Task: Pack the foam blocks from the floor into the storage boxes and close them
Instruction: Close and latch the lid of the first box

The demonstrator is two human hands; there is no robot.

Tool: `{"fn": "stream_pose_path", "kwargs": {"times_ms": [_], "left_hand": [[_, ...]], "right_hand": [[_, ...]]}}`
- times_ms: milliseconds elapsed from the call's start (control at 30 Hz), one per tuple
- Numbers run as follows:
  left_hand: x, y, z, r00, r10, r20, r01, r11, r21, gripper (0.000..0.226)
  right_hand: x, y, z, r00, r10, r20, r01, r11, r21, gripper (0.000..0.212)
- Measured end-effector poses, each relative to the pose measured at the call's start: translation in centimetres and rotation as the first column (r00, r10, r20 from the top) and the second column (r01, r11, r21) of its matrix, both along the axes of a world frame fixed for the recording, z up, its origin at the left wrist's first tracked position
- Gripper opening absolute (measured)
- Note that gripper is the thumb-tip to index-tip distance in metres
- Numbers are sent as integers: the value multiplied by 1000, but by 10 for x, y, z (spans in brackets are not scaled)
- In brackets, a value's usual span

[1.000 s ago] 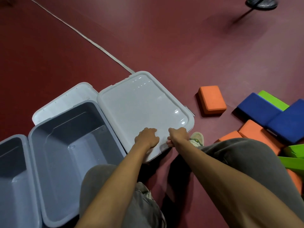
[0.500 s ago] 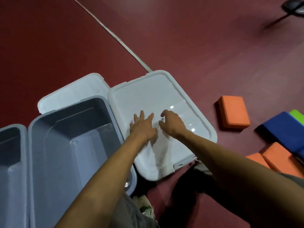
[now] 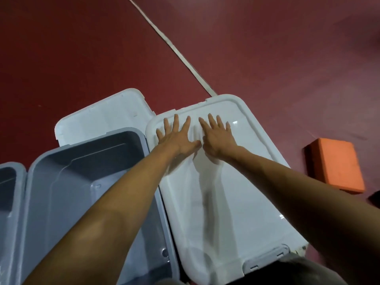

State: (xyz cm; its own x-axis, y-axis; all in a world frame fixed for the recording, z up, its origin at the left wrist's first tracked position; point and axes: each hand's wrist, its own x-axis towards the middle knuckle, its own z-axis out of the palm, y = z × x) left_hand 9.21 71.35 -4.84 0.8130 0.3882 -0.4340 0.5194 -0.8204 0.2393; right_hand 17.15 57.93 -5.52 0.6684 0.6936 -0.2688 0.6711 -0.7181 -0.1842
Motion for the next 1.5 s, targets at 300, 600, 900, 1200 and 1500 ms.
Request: {"fn": "stream_pose_path", "kwargs": {"times_ms": [300, 600, 900, 1200, 1500], "left_hand": [[3, 14, -50, 990, -107, -88, 110, 994, 22, 100], [16, 23, -37, 943, -207, -260, 188, 977, -96, 146], [12, 22, -33, 928, -214, -304, 170, 972, -164, 147], [11, 19, -39, 936, -196, -291, 166, 978, -124, 148], [14, 20, -39, 939, -194, -282, 163, 978, -131, 146]], "right_hand": [[15, 9, -57, 997, 64, 44, -58, 992, -112, 76], [85, 96, -27, 979, 32, 202, -64, 986, 153, 59], [86, 149, -48, 981, 95, 170, -110, 991, 82, 63], [93, 158, -41, 986, 163, 25, -163, 986, -27, 61], [90, 159, -58, 985, 77, 153, -102, 981, 163, 64]]}}
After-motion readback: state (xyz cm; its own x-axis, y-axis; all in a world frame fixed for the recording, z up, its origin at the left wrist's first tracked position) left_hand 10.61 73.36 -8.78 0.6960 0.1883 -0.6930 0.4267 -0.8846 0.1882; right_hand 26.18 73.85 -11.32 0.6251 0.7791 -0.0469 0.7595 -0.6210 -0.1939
